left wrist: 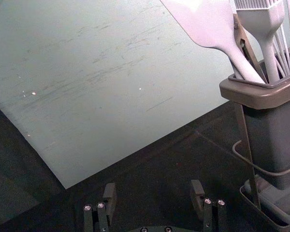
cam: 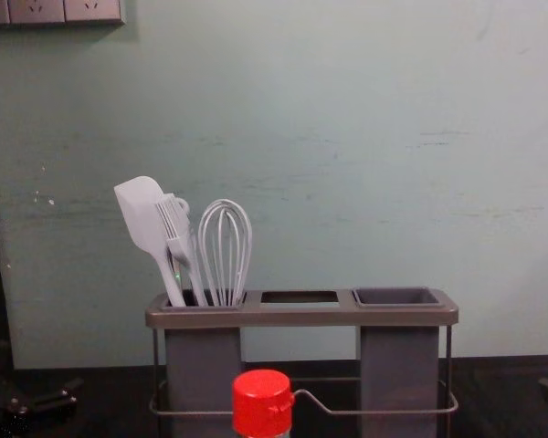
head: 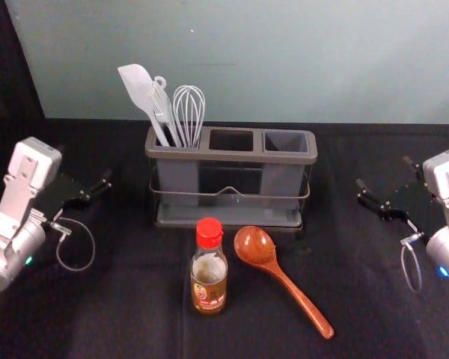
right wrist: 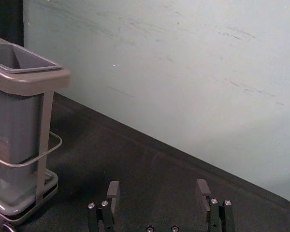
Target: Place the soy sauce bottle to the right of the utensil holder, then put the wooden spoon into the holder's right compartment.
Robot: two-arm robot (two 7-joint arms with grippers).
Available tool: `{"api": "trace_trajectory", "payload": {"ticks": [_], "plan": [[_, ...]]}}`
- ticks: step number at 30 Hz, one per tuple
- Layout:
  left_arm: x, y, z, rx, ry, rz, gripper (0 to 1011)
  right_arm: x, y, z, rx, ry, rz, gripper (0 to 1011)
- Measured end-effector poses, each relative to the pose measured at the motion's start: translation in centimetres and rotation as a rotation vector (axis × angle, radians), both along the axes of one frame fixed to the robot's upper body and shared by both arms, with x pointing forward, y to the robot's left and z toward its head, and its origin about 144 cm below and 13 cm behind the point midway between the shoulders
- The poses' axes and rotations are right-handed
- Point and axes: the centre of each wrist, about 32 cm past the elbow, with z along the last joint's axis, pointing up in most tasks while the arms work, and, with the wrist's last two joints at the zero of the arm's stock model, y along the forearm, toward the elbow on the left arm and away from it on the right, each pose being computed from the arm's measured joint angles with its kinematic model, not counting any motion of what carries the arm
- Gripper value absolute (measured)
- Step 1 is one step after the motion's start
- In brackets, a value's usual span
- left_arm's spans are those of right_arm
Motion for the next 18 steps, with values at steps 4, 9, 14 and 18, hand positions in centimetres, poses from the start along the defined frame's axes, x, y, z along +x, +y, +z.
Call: {"api": "trace_trajectory", "payload": {"ticks": [4,9,14,18], "plan": [[0.0,0.0,0.0,0.0,0.0,0.0,1005,0.0,0.0,0.0,0.0,0.0,0.0,1003],[0.0,0.0,0.0,0.0,0.0,0.0,1005,0.0,0.0,0.0,0.0,0.0,0.0,1003],[0.0,0.0,0.0,0.0,0.0,0.0,1005,0.0,0.0,0.0,0.0,0.0,0.0,1003],[0.0,0.0,0.0,0.0,0.0,0.0,1005,0.0,0.0,0.0,0.0,0.0,0.0,1003]]}}
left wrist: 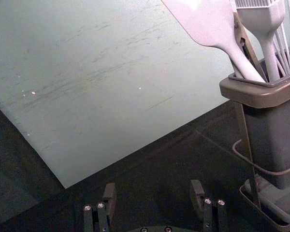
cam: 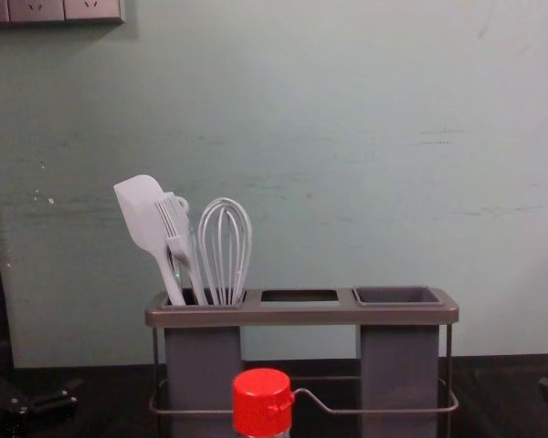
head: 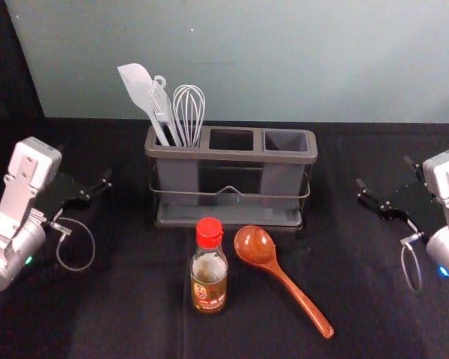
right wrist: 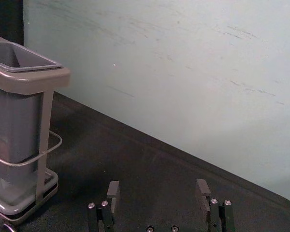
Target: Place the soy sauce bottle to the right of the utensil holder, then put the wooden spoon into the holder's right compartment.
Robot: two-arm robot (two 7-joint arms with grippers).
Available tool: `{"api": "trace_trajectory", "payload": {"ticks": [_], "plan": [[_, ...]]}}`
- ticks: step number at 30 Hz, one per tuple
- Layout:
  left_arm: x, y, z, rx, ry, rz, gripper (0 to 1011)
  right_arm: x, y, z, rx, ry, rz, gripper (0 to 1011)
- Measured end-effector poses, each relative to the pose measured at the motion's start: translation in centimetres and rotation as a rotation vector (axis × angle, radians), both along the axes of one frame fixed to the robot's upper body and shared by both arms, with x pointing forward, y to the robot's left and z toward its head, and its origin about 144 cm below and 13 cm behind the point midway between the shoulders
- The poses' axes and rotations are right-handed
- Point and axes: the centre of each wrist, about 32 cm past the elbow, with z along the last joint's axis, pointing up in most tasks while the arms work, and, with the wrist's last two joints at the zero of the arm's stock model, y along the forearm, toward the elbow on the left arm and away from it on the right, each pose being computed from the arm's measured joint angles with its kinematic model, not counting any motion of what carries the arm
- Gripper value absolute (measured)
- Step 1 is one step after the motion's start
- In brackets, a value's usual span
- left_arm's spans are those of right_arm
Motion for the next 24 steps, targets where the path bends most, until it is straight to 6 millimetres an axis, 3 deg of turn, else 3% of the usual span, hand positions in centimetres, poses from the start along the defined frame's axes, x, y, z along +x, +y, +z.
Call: {"api": "trace_trajectory", "payload": {"ticks": [24], "plan": [[0.0,0.0,0.0,0.0,0.0,0.0,1005,0.0,0.0,0.0,0.0,0.0,0.0,1003]]}}
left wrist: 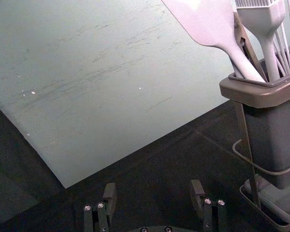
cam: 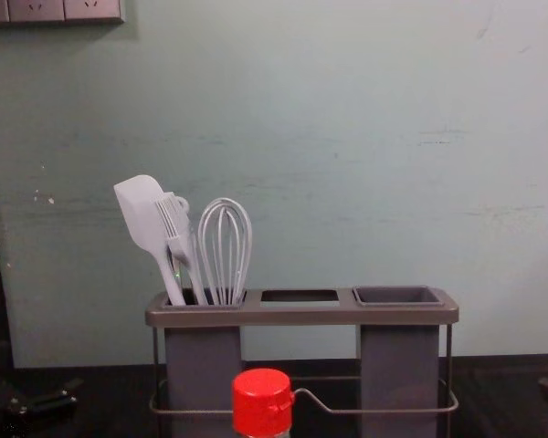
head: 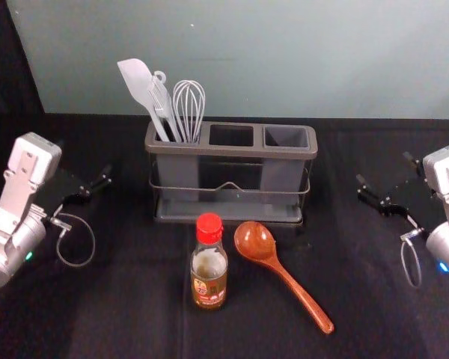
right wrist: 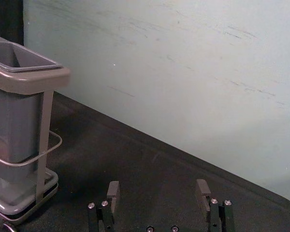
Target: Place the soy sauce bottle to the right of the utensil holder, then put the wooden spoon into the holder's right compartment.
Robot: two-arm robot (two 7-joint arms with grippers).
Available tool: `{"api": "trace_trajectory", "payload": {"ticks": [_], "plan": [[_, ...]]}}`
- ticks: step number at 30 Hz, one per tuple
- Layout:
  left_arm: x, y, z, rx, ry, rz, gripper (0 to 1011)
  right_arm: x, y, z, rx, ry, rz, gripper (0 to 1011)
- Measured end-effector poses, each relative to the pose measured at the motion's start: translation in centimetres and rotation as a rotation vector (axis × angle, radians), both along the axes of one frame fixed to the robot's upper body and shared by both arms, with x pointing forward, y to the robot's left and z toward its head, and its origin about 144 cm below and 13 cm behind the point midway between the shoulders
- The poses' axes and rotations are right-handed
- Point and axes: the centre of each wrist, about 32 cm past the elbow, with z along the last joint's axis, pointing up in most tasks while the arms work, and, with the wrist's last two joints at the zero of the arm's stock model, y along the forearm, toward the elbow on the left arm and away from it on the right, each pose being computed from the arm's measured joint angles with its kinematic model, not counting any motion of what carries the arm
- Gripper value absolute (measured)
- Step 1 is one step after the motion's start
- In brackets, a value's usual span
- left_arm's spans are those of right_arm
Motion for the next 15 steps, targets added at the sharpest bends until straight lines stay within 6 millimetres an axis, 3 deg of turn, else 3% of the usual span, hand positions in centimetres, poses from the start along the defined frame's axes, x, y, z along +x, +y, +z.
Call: {"api": "trace_trajectory", "payload": {"ticks": [15], "plan": [[0.0,0.0,0.0,0.0,0.0,0.0,1005,-2.0,-1.6,3.3,0.078,-0.069,0.074,1003]]}}
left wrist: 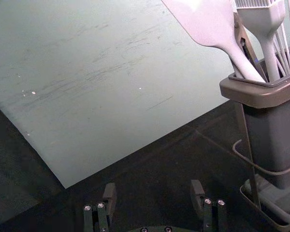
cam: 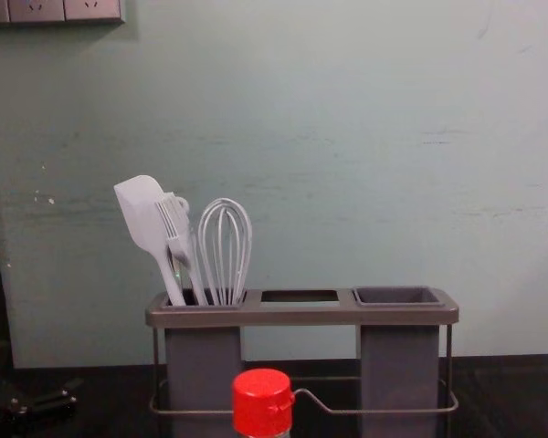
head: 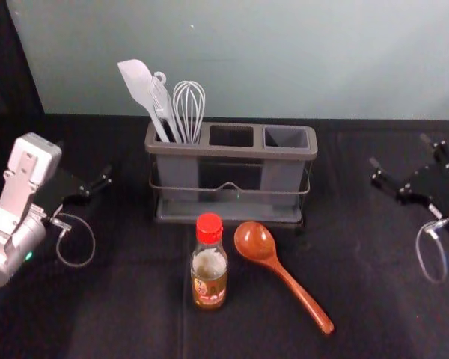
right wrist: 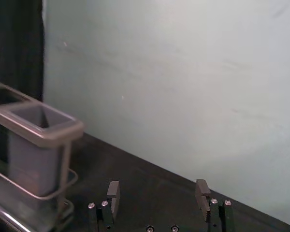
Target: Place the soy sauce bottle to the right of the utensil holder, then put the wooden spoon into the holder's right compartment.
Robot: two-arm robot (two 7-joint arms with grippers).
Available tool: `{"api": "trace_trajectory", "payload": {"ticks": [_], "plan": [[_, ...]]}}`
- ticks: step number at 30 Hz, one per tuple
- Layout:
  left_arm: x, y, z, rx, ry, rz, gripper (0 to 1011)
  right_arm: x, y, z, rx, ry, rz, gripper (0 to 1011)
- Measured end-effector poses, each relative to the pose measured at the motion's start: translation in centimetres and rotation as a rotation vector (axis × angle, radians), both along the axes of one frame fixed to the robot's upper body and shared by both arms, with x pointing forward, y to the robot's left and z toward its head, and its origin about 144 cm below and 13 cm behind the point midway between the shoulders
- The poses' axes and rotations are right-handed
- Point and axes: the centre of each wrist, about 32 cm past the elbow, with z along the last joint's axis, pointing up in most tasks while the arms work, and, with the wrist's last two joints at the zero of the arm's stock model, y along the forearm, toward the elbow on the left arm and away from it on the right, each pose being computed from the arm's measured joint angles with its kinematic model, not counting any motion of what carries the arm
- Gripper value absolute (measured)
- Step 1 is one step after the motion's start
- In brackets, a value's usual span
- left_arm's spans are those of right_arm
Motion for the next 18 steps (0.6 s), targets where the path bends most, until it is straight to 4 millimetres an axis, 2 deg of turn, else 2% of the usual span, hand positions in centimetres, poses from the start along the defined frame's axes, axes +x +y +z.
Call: {"api": "trace_trajectory", "payload": {"ticks": [11,18], "plan": [[0.0,0.0,0.0,0.0,0.0,0.0,1005,-3.5,-1.2,2.4,0.149,0.016,0.138,1003],[0.0,0.0,0.0,0.0,0.0,0.0,1005,-4.9,-1.0,3.7,0.223,0.047,0.261,1003]]}}
